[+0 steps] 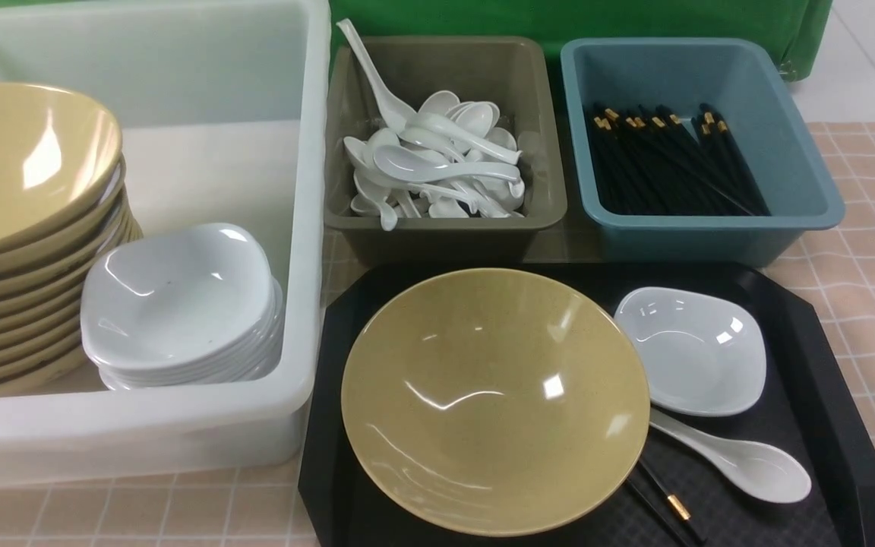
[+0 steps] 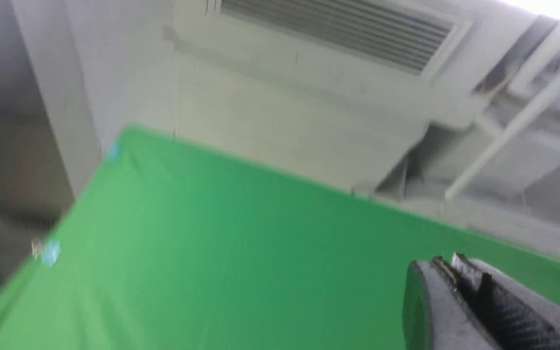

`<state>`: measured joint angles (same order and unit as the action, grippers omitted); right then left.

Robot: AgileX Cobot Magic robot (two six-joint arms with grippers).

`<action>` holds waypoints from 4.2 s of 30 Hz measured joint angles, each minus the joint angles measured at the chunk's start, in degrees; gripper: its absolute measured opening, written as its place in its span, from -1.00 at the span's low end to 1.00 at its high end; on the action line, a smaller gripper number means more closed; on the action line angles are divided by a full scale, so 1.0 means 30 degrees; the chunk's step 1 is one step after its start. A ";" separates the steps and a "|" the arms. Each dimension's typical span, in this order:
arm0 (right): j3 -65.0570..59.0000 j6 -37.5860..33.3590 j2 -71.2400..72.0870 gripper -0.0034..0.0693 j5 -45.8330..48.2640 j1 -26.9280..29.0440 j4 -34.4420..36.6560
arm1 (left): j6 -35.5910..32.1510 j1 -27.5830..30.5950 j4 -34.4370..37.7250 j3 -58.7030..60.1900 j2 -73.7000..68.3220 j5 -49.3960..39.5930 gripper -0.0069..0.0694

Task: On brown table put chopsticks spoon bowls plates into blue grey white boxes.
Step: 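Grasp the large bowl on the tray by its rim, then place the tan bowl onto the bowl stack in the left bin with the left gripper, then reach for and grasp the small white dish on the black tray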

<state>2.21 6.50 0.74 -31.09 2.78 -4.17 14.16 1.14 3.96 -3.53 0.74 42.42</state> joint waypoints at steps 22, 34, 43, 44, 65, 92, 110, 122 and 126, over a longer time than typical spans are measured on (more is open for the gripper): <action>0.7916 -0.5068 -1.3443 -0.80 2.1849 -0.0310 0.2763 | 0.0028 -0.2535 -0.1911 -1.3614 -1.6063 -2.2430 -0.80; 0.7937 -1.0192 -1.7953 -0.80 2.0900 -0.3352 0.8407 | -0.8639 -0.9738 0.5114 -2.3250 -2.5346 -3.2227 -0.79; 0.7944 -1.0954 -1.7994 -0.79 2.0897 -0.5824 0.8706 | -0.9655 -1.1022 0.1400 -2.8408 -3.2028 -3.4747 -0.06; 0.7944 -1.0996 -1.7994 -0.79 2.0897 -0.5982 0.8730 | -0.9652 -1.1022 0.0954 -2.8743 -3.2524 -3.4838 0.04; 0.7944 -1.1119 -1.7994 -0.78 2.1283 -0.6175 0.8748 | -1.0498 -1.1022 0.0250 -2.9570 -3.8235 -3.4627 -0.57; 0.7944 -1.1160 -1.7994 -0.77 2.1621 -0.6175 0.8748 | -0.3903 0.4583 -0.0372 -2.8352 -2.5885 -3.1192 -0.79; 0.7944 -1.0985 -1.7994 -0.77 2.1604 -0.6175 0.8748 | -0.2147 0.7963 -0.0906 -2.3573 -2.5140 -2.8828 0.36; 1.0861 -0.8756 -2.1965 -0.45 2.2866 -0.4179 0.8744 | -0.5222 0.2460 0.1971 -2.3109 -1.9789 -2.7581 0.03; 1.2982 -0.8607 -2.5034 -0.04 2.2130 -0.2402 0.8744 | -0.7073 -0.1747 0.2425 -2.0754 -1.6861 -2.6166 -0.58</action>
<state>41.15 -19.32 -74.36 35.29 -4.43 22.06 -7.06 -4.10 11.24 -65.79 -49.84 -36.08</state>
